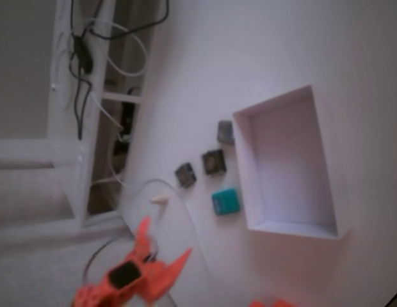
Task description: Grasp the green cube and put it in the bin.
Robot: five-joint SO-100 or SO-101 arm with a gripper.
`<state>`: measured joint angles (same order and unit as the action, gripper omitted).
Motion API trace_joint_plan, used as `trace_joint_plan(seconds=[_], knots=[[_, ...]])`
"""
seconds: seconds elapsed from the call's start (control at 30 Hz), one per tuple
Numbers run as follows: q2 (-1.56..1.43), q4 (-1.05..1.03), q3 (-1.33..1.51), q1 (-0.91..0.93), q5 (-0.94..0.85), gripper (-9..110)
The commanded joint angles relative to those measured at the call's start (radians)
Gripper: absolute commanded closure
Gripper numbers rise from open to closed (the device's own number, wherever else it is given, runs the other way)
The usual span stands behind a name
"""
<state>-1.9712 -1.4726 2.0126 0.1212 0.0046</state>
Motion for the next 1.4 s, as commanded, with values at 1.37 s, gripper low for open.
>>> trace_joint_plan(seconds=[1.37], knots=[[0.416, 0.153, -0.009, 0.278, 0.008, 51]])
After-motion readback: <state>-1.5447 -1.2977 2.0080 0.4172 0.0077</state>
